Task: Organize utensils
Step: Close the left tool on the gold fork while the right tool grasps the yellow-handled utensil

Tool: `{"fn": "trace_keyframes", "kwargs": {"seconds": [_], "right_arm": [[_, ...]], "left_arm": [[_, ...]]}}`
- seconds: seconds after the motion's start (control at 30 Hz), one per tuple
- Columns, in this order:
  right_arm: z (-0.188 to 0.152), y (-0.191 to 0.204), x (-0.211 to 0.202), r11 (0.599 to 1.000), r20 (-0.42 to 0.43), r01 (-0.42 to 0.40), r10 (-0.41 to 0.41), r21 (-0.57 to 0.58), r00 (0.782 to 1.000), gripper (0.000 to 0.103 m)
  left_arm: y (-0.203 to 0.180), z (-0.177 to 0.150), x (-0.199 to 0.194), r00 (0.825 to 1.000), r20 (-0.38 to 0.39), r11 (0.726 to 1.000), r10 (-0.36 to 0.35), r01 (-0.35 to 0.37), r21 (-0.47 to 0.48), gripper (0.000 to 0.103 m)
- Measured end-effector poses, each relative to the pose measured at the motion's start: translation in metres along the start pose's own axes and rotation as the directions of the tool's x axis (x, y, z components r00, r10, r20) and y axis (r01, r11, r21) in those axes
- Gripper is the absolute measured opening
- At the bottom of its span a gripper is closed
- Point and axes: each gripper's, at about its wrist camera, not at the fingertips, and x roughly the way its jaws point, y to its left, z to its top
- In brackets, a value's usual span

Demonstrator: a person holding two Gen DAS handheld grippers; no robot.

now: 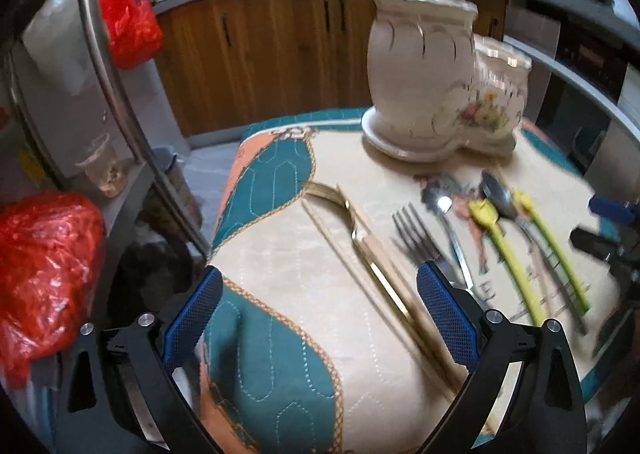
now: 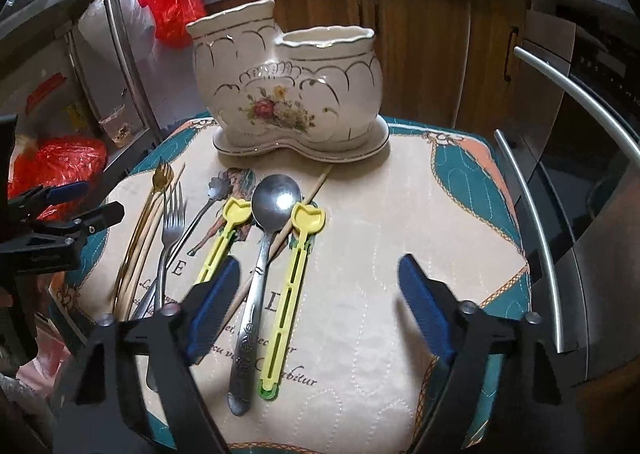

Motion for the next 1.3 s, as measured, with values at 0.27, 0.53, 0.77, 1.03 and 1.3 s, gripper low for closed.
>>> {"fn": "trace_keyframes", "kwargs": {"seconds": [0.27, 0.53, 0.77, 1.03, 1.3], "right_arm": [[0.0, 0.0, 0.008, 0.999, -0.05, -0.049, 0.05, 0.023, 0.998, 0.053], [0.007, 0.006, 0.011, 0.998, -0.033, -0.059, 0.059, -0.002, 0.998, 0.038], [0.008, 0.006, 0.022, 0.999, -0.064, -0.04, 0.039, -0.014, 0.997, 0.038], [0.007, 0.006, 0.03, 0.999, -0.094, -0.043, 0.041, -0.014, 0.995, 0.038], [0.009, 0.006, 0.034, 0.999, -0.101, -0.028, 0.026, -0.02, 0.995, 0.034]], "left_arm": [[0.005, 0.001, -0.001, 0.999, -0.027, 0.998, -0.047, 0.046, -0.031, 0.097], [-0.002, 0.003, -0.004, 0.99, 0.009, 0.99, -0.137, 0.137, -0.017, 0.094], [-0.003, 0.011, 0.016, 0.987, 0.011, 0.987, -0.159, 0.159, 0.012, 0.052], [0.0, 0.023, 0.033, 0.985, 0.002, 0.985, -0.171, 0.171, 0.0, 0.037], [-0.004, 0.03, 0.051, 0.984, -0.029, 0.985, -0.173, 0.174, 0.015, 0.024]]}}
